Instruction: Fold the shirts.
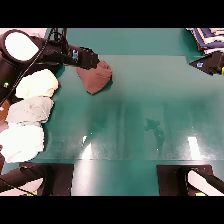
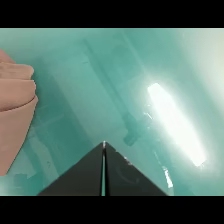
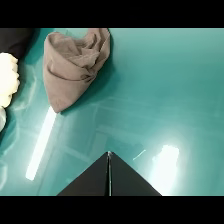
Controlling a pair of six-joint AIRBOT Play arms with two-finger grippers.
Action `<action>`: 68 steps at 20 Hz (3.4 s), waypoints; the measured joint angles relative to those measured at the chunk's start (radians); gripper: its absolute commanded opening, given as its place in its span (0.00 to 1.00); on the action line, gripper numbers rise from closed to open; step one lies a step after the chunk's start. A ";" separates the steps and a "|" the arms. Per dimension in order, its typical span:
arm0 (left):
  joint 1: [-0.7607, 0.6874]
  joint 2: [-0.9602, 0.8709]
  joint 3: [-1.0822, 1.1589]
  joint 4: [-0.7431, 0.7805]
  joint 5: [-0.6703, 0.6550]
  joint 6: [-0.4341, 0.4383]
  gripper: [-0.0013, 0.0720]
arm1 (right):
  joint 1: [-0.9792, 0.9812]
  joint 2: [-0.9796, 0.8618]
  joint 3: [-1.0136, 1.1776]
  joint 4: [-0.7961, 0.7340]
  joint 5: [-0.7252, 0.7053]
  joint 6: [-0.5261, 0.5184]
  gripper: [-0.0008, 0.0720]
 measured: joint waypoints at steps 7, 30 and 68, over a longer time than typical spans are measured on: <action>0.000 -0.003 0.000 0.000 0.000 0.000 0.05 | 0.000 -0.003 -0.001 0.002 0.000 0.000 0.03; 0.152 -0.343 0.000 0.209 0.094 -0.181 0.82 | 0.000 -0.003 -0.002 0.002 -0.024 0.000 0.03; -0.314 0.019 -0.259 0.175 -0.035 -0.162 0.89 | 0.000 -0.003 0.584 -0.002 0.254 0.044 0.03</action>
